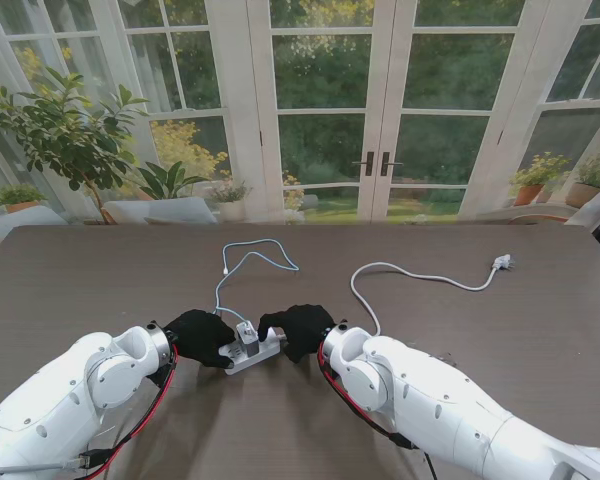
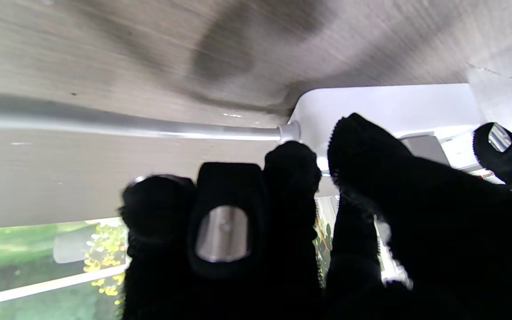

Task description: Set up the charging station

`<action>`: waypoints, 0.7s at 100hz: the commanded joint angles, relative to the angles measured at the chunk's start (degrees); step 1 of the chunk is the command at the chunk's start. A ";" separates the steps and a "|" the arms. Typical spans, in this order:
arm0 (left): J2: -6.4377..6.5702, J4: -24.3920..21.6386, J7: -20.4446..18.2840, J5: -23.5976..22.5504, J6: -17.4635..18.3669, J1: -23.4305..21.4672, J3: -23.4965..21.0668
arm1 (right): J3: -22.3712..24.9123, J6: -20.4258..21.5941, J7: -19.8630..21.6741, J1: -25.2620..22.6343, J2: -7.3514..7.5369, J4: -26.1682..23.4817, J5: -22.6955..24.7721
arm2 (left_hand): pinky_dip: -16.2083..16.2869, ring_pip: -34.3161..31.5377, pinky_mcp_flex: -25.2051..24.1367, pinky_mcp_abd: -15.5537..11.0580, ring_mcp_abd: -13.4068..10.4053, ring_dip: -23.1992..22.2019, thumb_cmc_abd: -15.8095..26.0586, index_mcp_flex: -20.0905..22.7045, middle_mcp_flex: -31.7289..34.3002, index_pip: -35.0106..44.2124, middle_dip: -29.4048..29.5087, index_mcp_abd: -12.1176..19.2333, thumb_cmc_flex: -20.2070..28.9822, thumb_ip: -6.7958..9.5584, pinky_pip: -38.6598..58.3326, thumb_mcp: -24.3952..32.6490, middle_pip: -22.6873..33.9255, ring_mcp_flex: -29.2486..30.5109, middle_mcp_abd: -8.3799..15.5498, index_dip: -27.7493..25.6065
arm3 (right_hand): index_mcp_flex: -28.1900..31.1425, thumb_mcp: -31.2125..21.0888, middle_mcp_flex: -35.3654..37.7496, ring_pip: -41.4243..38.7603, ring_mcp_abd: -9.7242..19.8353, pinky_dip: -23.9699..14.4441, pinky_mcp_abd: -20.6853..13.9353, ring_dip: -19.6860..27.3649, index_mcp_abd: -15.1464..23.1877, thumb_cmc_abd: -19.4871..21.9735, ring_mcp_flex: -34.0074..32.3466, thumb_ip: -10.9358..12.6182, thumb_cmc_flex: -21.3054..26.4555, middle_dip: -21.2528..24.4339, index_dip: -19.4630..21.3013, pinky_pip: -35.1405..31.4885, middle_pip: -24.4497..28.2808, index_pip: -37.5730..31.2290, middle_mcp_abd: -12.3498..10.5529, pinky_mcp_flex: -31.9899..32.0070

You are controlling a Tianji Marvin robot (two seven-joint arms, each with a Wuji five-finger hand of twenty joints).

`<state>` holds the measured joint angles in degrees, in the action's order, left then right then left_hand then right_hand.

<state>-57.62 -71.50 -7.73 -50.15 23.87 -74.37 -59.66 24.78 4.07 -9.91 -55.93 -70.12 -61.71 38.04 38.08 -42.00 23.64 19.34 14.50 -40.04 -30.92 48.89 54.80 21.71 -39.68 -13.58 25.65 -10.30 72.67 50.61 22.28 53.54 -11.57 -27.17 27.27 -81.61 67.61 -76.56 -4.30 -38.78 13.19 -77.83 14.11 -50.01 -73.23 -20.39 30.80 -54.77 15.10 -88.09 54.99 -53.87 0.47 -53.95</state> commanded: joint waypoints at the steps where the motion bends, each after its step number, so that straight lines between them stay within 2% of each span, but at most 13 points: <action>1: 0.03 1.48 -2.47 -0.23 0.39 -1.75 0.89 | -0.57 -0.23 1.55 -0.15 0.27 -0.27 0.84 | 1.12 -1.24 0.23 -0.10 -0.57 -0.61 -2.12 3.80 3.34 2.57 0.51 8.59 2.21 1.96 2.29 2.53 1.88 0.93 2.53 -0.52 | 2.28 -5.51 2.75 -3.13 0.49 -1.15 -1.16 31.17 -2.94 -2.40 -2.04 -0.54 0.72 -1.10 -0.26 -5.08 1.80 14.42 -1.48 -1.34; 33: 0.00 1.88 -2.14 -0.23 0.63 -1.46 1.01 | -1.82 -0.74 2.68 0.36 1.12 -1.59 3.16 | 1.13 -1.24 0.28 -0.14 -0.59 -0.61 -1.96 3.80 3.28 2.58 0.50 8.54 2.07 1.96 2.33 2.36 1.87 0.89 2.53 -0.53 | 5.31 -6.34 3.82 -5.15 1.55 -1.82 -2.25 30.38 -4.69 -0.49 -2.05 0.30 -0.86 -2.38 -0.13 -6.45 2.25 13.96 -2.10 -2.20; 70: 0.06 1.73 -2.43 -0.22 0.66 -1.76 0.71 | -2.96 -2.37 4.77 0.94 1.67 -2.84 4.13 | 1.15 -1.24 0.22 -0.07 -0.48 -0.62 -1.82 3.84 3.31 2.62 0.46 8.57 2.08 1.99 2.32 2.26 1.89 0.89 2.49 -0.56 | 1.27 -5.73 3.40 -5.87 2.07 -2.02 -2.87 30.10 -8.08 1.38 -2.05 1.14 -1.52 -3.18 -0.62 -6.92 2.07 15.40 -2.42 -2.46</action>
<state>-57.62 -71.34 -7.70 -50.04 24.17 -74.35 -59.75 22.55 2.00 -7.02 -54.33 -68.82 -64.73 41.53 38.09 -42.00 23.64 19.34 14.50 -40.05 -30.95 48.91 54.74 21.71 -39.77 -13.58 25.70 -10.30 72.67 50.61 22.18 53.54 -11.60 -27.17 27.15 -82.06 68.29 -79.89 -3.10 -39.71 12.19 -77.83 12.67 -48.79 -73.23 -20.39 29.87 -56.99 14.99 -89.84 55.24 -54.41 -0.30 -55.26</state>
